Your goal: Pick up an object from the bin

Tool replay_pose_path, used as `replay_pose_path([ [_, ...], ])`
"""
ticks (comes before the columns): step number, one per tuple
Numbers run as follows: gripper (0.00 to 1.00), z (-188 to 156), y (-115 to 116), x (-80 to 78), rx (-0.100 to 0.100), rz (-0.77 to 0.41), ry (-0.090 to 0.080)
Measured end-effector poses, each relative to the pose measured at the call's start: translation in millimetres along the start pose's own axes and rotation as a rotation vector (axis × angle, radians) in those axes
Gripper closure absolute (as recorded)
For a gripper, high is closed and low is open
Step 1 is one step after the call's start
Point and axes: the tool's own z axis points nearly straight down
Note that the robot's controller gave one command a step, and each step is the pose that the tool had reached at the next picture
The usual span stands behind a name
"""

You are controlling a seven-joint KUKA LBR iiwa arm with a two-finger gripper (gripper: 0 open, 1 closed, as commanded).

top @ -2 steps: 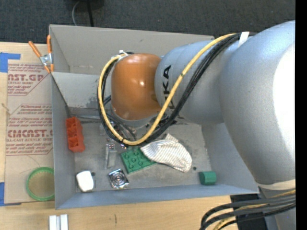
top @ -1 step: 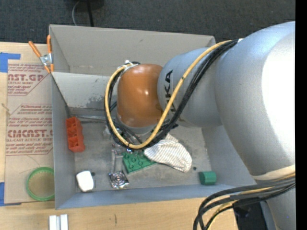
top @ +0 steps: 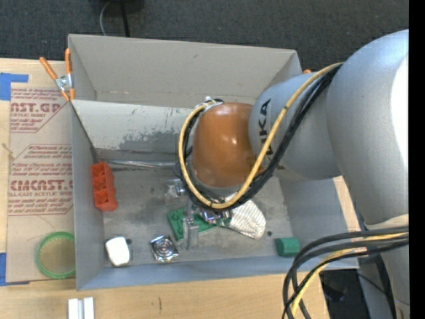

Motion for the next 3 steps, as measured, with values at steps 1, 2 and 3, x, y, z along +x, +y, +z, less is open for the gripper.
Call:
replay_pose_path([
  [1,0.00,23,-25,-6.9,0.002,0.006,-0.006],
  [2,1.00,31,-34,20.4,-0.002,-0.077,-0.001],
  [3,1.00,31,-34,20.3,-0.002,-0.077,-0.001],
])
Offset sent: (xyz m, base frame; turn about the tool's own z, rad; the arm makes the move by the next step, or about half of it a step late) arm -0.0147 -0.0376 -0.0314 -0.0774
